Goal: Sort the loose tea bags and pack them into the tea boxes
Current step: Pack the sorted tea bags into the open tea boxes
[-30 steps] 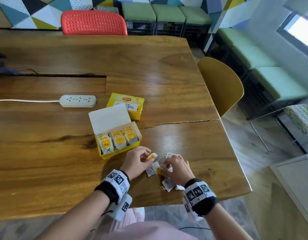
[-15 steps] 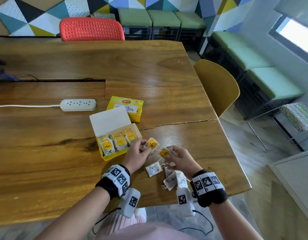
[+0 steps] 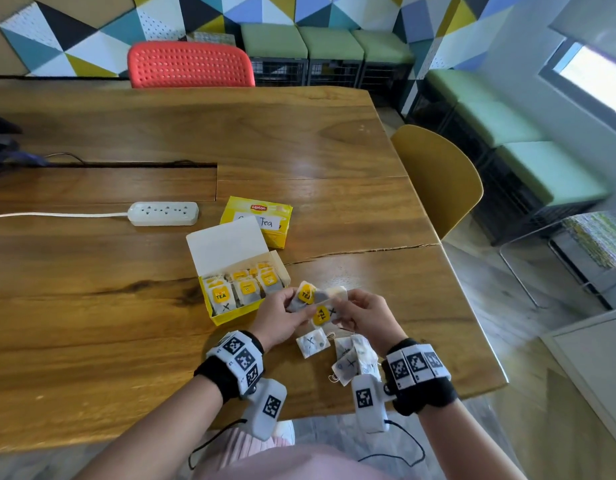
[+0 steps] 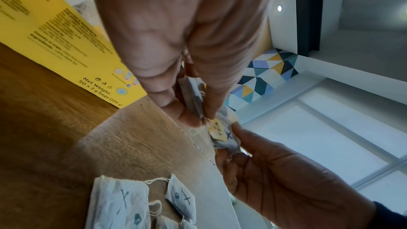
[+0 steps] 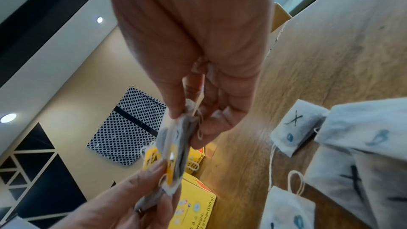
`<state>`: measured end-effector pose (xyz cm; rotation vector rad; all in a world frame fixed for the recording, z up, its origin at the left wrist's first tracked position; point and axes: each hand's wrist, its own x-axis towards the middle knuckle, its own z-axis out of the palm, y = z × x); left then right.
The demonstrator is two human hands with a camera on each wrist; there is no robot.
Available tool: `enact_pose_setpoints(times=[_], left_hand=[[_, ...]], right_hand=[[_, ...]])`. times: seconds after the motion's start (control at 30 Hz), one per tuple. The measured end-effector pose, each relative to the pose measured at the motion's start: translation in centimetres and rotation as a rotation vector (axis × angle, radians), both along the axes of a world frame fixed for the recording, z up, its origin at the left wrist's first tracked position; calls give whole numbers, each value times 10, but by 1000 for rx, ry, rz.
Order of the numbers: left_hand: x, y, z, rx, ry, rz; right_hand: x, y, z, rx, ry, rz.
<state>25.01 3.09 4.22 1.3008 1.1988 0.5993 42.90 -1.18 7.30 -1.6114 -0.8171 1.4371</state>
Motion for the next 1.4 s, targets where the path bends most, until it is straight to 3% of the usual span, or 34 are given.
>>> enact_pose_setpoints(times=[0.23, 0.37, 0.53, 0.73, 0.87, 1.03, 1.27, 1.4], left_hand=[[-5, 4, 2, -61, -46, 29], [-7, 5, -2, -105, -46, 99], [-1, 5, 2, -188, -134, 157], [6, 6, 12, -148, -197, 122], [6, 8, 14, -160, -205, 137], [9, 7, 18, -169, -260, 116], [10, 6, 18, -175, -262, 80], [10, 7, 17, -184, -266, 85]], right_hand=[[3, 5, 1, -47, 131, -125], [5, 7, 5, 110, -33, -252], [0, 5, 10, 364, -102, -71], [-5, 6, -1, 311, -248, 164], [1, 6, 2, 199, -74, 140], [1, 10, 2, 176, -35, 6], [9, 12, 6, 85, 25, 156], [13, 10, 9, 87, 148, 23]])
